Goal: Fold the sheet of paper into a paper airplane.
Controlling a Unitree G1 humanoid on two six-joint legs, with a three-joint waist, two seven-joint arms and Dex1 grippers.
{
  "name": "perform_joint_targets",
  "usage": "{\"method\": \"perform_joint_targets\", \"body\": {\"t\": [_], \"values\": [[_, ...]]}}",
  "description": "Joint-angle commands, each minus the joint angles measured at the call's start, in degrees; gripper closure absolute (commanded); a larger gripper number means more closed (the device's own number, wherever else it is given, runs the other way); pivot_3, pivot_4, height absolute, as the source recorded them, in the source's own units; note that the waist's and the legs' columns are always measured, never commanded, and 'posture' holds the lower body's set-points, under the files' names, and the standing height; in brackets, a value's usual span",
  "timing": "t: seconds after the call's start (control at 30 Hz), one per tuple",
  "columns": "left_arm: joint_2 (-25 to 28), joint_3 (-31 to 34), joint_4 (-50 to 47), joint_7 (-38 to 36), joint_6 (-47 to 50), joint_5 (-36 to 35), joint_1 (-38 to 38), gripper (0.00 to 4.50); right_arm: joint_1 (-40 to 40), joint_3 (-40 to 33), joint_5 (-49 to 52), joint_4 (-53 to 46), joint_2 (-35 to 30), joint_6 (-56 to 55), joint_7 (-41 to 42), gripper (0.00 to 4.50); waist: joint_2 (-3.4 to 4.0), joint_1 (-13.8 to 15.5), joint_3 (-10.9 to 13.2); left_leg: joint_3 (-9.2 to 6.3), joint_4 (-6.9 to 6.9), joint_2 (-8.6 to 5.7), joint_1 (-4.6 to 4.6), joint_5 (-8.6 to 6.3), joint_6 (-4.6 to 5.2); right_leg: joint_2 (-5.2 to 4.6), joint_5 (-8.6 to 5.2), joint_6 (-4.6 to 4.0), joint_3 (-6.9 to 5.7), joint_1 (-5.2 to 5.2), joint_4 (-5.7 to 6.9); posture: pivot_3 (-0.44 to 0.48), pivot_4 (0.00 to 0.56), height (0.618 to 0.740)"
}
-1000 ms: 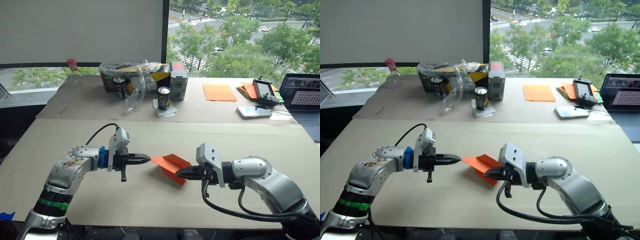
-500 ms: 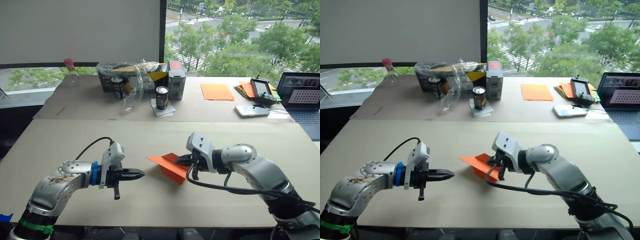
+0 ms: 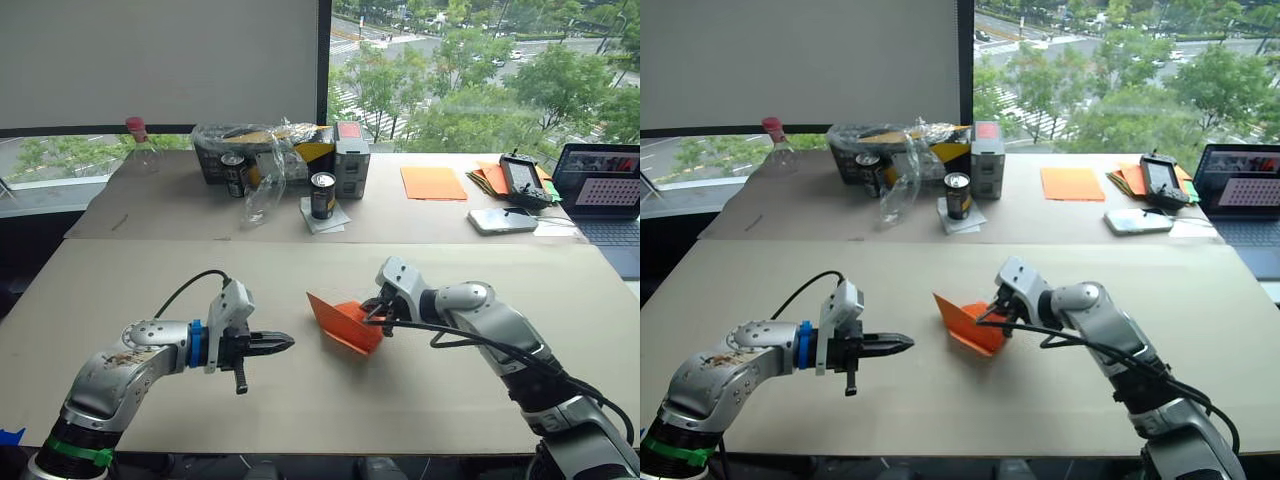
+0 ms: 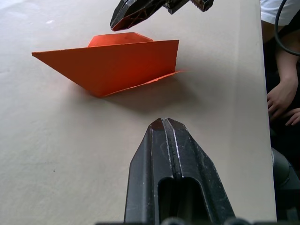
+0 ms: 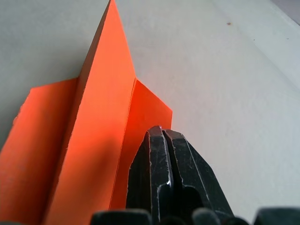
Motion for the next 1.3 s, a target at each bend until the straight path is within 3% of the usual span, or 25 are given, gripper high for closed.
{"method": "perform_joint_targets", "body": {"t": [0.03, 0.13, 0.17, 0.23, 0.37, 0.57, 0.73, 1.07, 1.17, 1.3], "values": [[0.45, 0.02, 0.37, -0.69, -1.66, 0.0, -1.03, 4.5, -3.72, -5.63, 3.55, -5.54, -1.95, 3.1, 1.86, 4.48, 0.0, 0.01, 0.0, -0.01, 0.0, 0.0, -0.01, 0.0, 0.0, 0.0, 0.0, 0.0, 0.0, 0.0, 0.0, 0.0, 0.15, 0.732], [0.52, -0.33, 1.29, -0.89, -2.36, 0.27, -1.36, 4.5, -5.55, -6.44, 7.45, -9.58, -3.64, 10.73, 4.06, 4.48, 0.0, 0.04, 0.0, -0.02, 0.0, 0.0, 0.0, 0.0, 0.0, 0.0, 0.0, 0.0, -0.01, 0.01, 0.0, 0.0, 0.15, 0.732], [0.6, -0.6, 1.58, -1.0, -2.61, 0.54, -1.47, 4.5, -5.71, -5.54, 9.02, -11.52, -4.51, 13.73, 5.6, 4.21, 0.0, 0.06, 0.0, -0.02, 0.0, 0.0, -0.01, 0.0, 0.0, 0.0, 0.0, 0.0, -0.01, 0.0, 0.0, 0.0, 0.15, 0.732], [0.59, -1.25, 2.21, -0.96, -3.08, 1.19, -1.73, 4.5, -5.94, -2.38, 9.38, -15.19, -5.41, 16.96, 6.32, 3.6, 0.0, 0.08, 0.0, -0.04, 0.0, 0.0, 0.0, 0.0, 0.0, 0.0, 0.0, 0.0, -0.02, 0.02, 0.0, 0.0, 0.15, 0.732], [0.36, -2.53, 3.21, -0.25, -3.45, 2.77, -2.22, 4.5, -6.5, 1.44, 6.8, -18.75, -0.34, 18.68, -0.09, 2.19, 0.0, -0.23, 0.0, 0.0, 0.0, 0.01, 0.04, 0.0, 0.01, 0.02, 0.02, -0.04, -0.01, 0.01, 0.05, 0.0, 0.15, 0.732], [0.57, -2.99, 3.28, 0.07, -3.78, 3.49, -1.64, 4.5, -7.17, 6.6, 4.15, -19.08, 1.88, 26.26, -5.85, 0.15, 0.0, 0.23, 0.0, -0.02, 0.0, -0.01, 0.0, 0.02, -0.02, -0.01, 0.03, -0.05, -0.01, -0.02, 0.06, 0.0, 0.15, 0.732], [0.61, -3.05, 2.93, 0.4, -3.57, 3.51, -1.21, 4.5, -10.17, 5.41, 5.92, -15.81, 5.4, 40.46, -9.79, 0.15, 0.0, 0.07, 0.0, -0.03, 0.0, -0.01, 0.02, 0.02, -0.02, 0.0, 0.03, -0.06, -0.01, -0.03, 0.08, 0.0, 0.15, 0.732], [0.41, -2.28, 3.0, 0.69, -5.46, 3.68, -1.07, 4.5, -12.01, 5.52, 7.19, -11.64, 7.5, 43.99, -12.5, 0.15, 0.01, -0.03, 0.0, -0.03, 0.0, 0.02, 0.02, 0.02, -0.02, 0.03, 0.04, -0.08, -0.02, -0.04, 0.09, 0.0, 0.15, 0.732], [0.31, -2.19, 3.05, 0.84, -6.12, 3.65, -1.08, 4.5, -11.83, 6.34, 6.94, -10.48, 8.04, 42.85, -13.53, 0.93, 0.01, -0.02, 0.0, -0.02, 0.0, 0.01, 0.0, 0.02, -0.02, 0.02, 0.05, -0.08, -0.01, -0.05, 0.09, 0.0, 0.15, 0.732], [0.18, -1.96, 3.03, 1.22, -7.01, 3.54, -1.1, 4.5, -11.6, 7.32, 6.8, -10.35, 8.02, 41.66, -14.1, 2.38, 0.01, -0.08, 0.0, -0.03, 0.0, 0.02, 0.01, 0.02, -0.02, 0.03, 0.05, -0.08, -0.02, -0.06, 0.09, 0.0, 0.15, 0.732]]}}
